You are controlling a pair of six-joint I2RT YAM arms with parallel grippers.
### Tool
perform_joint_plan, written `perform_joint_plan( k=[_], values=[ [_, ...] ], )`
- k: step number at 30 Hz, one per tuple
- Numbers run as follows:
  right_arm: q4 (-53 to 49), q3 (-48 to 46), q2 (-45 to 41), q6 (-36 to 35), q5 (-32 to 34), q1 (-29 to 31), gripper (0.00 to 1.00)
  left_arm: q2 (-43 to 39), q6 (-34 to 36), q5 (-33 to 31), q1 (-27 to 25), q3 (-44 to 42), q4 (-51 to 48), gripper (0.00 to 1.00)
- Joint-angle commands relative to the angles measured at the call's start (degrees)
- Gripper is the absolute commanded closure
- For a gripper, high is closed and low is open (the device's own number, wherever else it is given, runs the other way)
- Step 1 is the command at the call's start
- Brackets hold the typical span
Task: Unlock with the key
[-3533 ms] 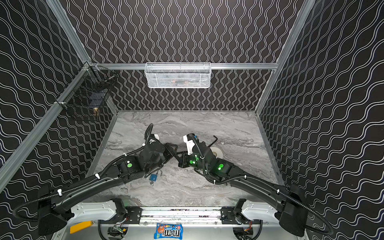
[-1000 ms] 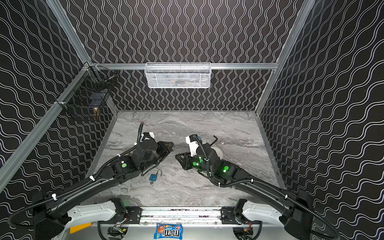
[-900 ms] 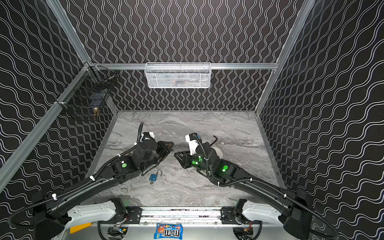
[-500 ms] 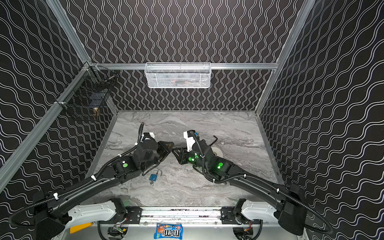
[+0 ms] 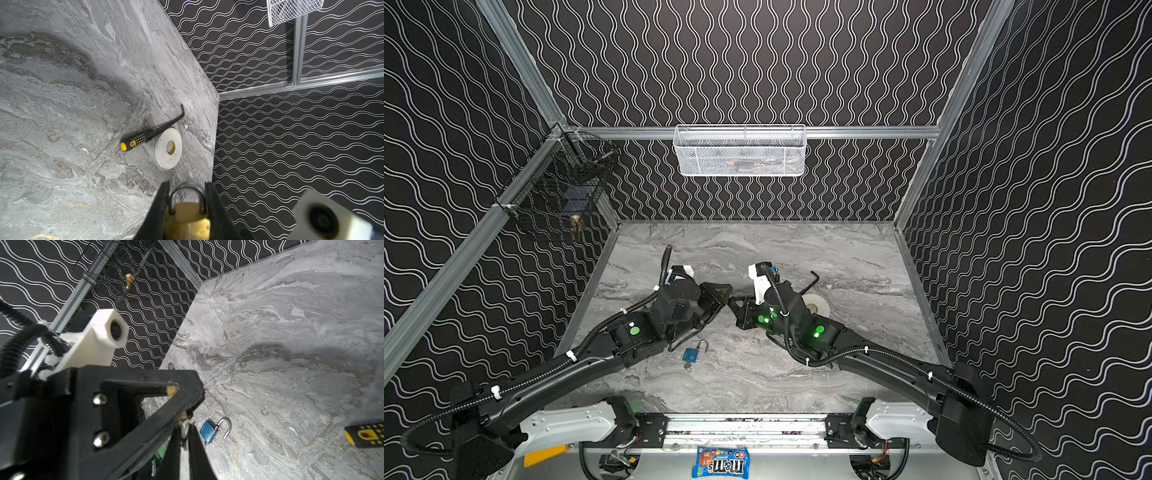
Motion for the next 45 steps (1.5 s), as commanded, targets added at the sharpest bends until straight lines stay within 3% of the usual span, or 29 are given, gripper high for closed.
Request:
perform_joint_plan(
  k=[1, 12, 17, 22, 28, 31, 39, 40, 43, 45],
  values=[
    [2.4, 0.0, -0.2, 1.7, -1.2, 0.0, 0.96, -0.5, -0.8, 1.7, 0.0, -0.1, 4.9, 1.0],
    [9.1, -3.2, -3.8, 16.8, -4.7, -1.3, 1.0, -0.6, 1.2, 7.3, -0.4, -1.2, 11.7, 1.0],
    [14.3, -5.4, -4.9, 24.1, -6.6, -1.4, 1.0, -1.0, -0.1, 6.5, -0.5, -3.0, 12.7, 1.0],
    [13.3, -6.4, -6.2, 25.1, -3.6, -1.4, 1.0, -0.6, -0.5, 6.4, -0.5, -3.0, 12.8, 1.0],
    [10.1, -5.3, -6.4, 19.6, -4.3, -1.3, 0.99, -1.3, 3.0, 4.5, -0.5, -1.9, 11.3, 1.0],
    [7.7, -5.3, -7.4, 16.1, -4.0, -1.3, 0.77, -2.0, 9.2, 2.5, -0.3, -0.4, 7.8, 1.0],
    [-4.2, -5.5, -14.2, 5.6, -3.8, -1.2, 0.53, -4.8, 36.1, -1.4, 1.0, 0.2, -3.8, 1.0],
    [-4.8, -5.4, -14.8, 3.3, -5.0, -1.4, 0.45, -5.1, 40.6, -1.0, 1.0, -0.6, -3.6, 1.0],
    [-18.2, 2.2, -12.6, -2.7, -5.4, -1.9, 0.4, -6.4, 56.2, 3.3, 0.9, -6.0, 3.8, 1.0],
    [-24.0, 5.9, -11.2, -6.3, -5.2, -1.9, 0.35, -8.0, 62.7, 4.8, 1.0, -9.6, 8.5, 1.0]
  ],
)
